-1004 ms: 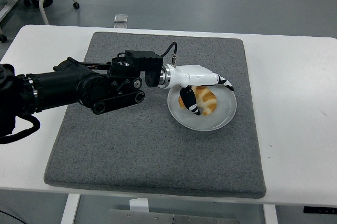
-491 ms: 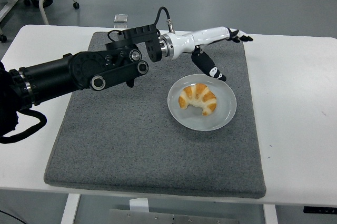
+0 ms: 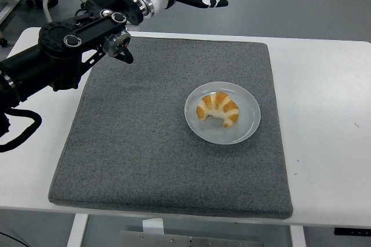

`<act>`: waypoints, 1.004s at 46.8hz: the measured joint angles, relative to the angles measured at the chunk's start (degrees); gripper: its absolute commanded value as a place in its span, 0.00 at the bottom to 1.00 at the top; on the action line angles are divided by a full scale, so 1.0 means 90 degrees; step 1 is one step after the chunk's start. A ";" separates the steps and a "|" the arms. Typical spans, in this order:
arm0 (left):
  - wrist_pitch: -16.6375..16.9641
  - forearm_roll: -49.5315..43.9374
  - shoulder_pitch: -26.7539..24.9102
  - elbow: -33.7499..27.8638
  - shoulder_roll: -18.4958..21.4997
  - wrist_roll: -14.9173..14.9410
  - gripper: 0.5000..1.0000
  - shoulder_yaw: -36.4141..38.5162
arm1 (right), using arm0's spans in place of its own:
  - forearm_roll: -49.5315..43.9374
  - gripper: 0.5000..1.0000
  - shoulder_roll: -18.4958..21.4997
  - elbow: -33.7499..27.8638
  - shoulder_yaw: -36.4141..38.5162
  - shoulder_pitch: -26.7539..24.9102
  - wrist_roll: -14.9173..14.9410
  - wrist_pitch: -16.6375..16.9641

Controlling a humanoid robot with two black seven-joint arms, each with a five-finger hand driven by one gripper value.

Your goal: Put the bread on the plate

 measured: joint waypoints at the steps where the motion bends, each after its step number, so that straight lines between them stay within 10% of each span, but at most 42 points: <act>1: 0.0062 -0.0134 0.0000 0.0034 0.0039 0.0000 0.98 -0.0008 | 0.0000 0.86 0.0000 0.0000 -0.0002 0.0000 0.0000 0.0000; 47: 0.0300 -0.3636 0.0673 0.0418 0.1634 0.0002 0.98 -0.1097 | 0.0000 0.86 0.0000 0.0000 -0.0001 0.0003 0.0004 0.0000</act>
